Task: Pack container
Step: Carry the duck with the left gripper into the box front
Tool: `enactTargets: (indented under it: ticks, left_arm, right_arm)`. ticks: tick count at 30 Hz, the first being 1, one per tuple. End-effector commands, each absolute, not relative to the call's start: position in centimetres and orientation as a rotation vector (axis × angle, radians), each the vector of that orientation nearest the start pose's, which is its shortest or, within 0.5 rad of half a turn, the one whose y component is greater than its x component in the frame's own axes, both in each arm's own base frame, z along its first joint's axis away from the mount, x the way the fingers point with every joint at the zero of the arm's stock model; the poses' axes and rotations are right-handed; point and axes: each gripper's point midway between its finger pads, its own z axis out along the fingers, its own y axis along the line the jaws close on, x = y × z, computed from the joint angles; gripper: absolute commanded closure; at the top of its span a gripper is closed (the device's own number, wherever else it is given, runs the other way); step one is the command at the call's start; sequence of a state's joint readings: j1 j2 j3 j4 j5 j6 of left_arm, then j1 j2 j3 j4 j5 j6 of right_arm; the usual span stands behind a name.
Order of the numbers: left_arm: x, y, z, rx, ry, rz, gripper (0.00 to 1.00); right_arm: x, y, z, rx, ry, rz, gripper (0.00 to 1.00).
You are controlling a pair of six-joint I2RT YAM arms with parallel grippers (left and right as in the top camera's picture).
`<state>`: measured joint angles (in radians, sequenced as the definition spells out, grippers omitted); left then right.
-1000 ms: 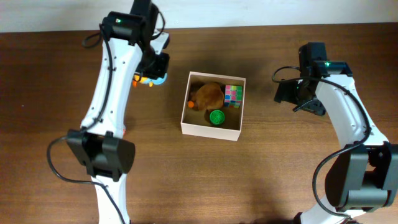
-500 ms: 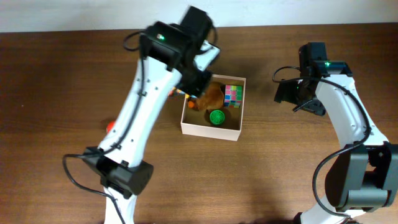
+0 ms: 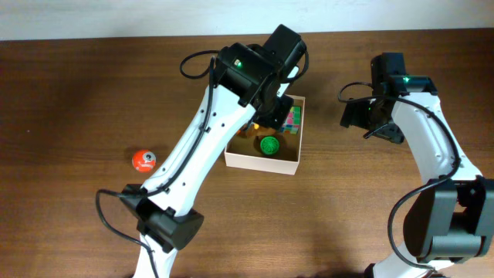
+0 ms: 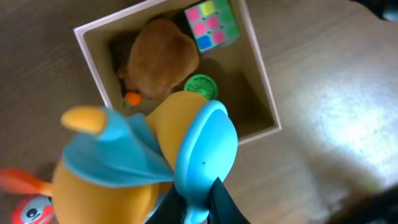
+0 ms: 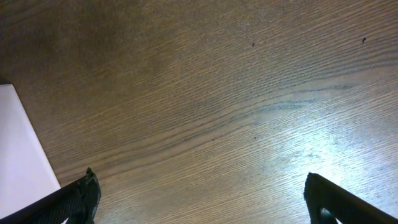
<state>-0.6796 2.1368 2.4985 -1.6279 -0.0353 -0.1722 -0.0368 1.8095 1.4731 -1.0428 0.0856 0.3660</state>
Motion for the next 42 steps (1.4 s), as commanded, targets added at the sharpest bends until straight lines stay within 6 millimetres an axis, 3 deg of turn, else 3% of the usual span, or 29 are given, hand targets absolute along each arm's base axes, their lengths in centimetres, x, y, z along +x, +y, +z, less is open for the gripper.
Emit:
enactTargets:
  ticks: [1, 7, 13, 22, 30, 40, 42]
  left_arm:
    - [36.2, -27.5, 22.0, 0.618, 2.806, -0.069, 0.98]
    - [36.5, -28.7, 17.9, 0.662, 2.883, -0.02, 0.98]
    - [36.9, -28.5, 14.5, 0.677, 2.946, 0.06, 0.98]
    - [36.4, -26.2, 14.2, 0.694, 2.991, 0.188, 0.98]
    - [36.2, -26.5, 14.1, 0.851, 2.968, 0.163, 0.98]
    - [35.7, -26.1, 12.9, 0.865, 3.001, 0.191, 0.98]
    - [35.7, -26.1, 12.8, 0.866, 3.004, 0.193, 0.93]
  right_arm:
    - [37.8, -3.0, 10.4, 0.619, 2.876, -0.08, 0.01]
    - [37.8, -3.0, 10.4, 0.619, 2.876, -0.08, 0.01]
    - [37.8, -3.0, 10.4, 0.619, 2.876, -0.08, 0.01]
    - [37.8, -3.0, 10.4, 0.619, 2.876, -0.08, 0.01]
    - [37.8, -3.0, 10.4, 0.619, 2.876, -0.08, 0.01]
    - [37.8, -3.0, 10.4, 0.619, 2.876, -0.08, 0.01]
    - [37.8, -3.0, 10.4, 0.619, 2.876, -0.08, 0.01]
